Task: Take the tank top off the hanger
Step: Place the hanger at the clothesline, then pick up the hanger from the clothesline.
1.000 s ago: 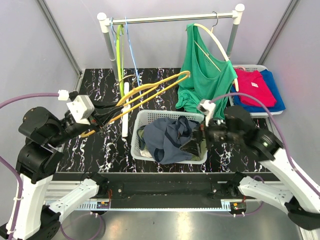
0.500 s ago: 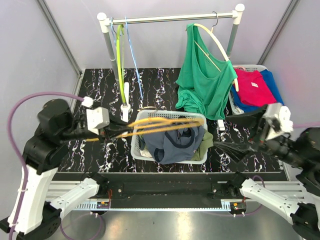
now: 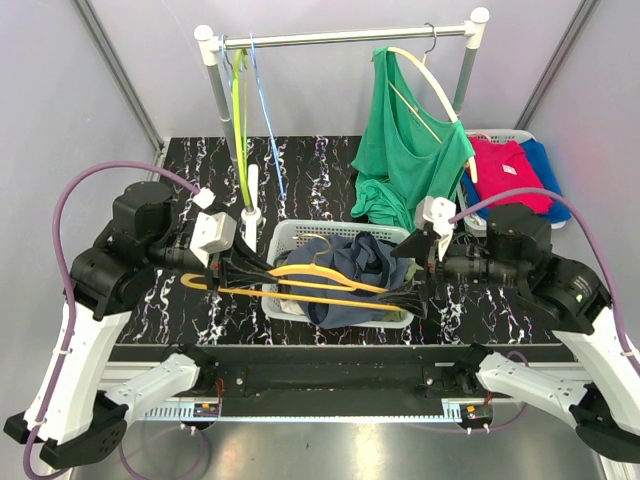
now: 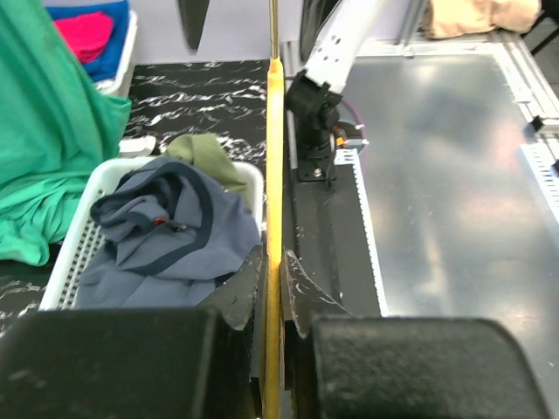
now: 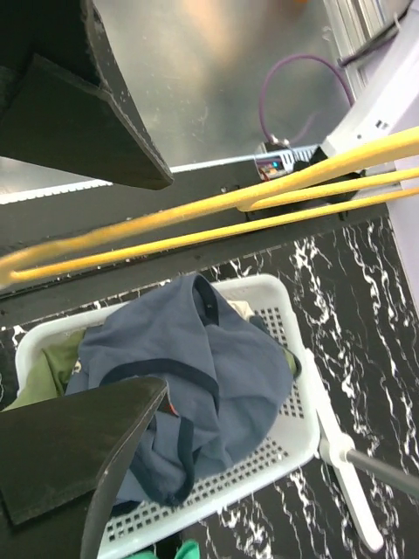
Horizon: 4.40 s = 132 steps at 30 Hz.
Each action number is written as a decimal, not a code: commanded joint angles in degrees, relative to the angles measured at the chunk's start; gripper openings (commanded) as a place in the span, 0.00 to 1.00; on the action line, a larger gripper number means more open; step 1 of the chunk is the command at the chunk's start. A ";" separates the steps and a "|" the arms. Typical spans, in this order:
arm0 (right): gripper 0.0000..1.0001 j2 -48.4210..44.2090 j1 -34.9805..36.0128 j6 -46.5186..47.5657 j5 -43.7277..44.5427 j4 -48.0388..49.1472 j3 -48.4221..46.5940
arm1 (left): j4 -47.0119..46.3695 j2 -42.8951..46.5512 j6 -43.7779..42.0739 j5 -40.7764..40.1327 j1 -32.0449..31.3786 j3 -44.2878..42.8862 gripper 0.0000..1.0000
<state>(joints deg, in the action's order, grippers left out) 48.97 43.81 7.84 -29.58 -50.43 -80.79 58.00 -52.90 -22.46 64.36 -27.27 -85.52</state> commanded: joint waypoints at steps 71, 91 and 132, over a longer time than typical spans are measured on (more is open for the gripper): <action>0.00 21.86 -0.04 -8.98 41.45 1.82 -26.69 | -25.39 14.84 4.96 -49.68 0.11 2.28 0.99; 0.00 44.63 -0.04 -6.26 42.41 8.51 -45.40 | -26.18 21.35 10.77 -46.78 0.11 18.45 0.99; 1.00 30.69 -0.13 -17.77 35.22 13.58 -31.65 | -24.77 24.34 10.69 -43.26 1.08 19.77 0.99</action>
<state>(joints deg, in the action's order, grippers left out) 91.29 43.83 -8.32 11.94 -45.01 -118.50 34.54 -28.82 -10.63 20.18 -26.44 -63.72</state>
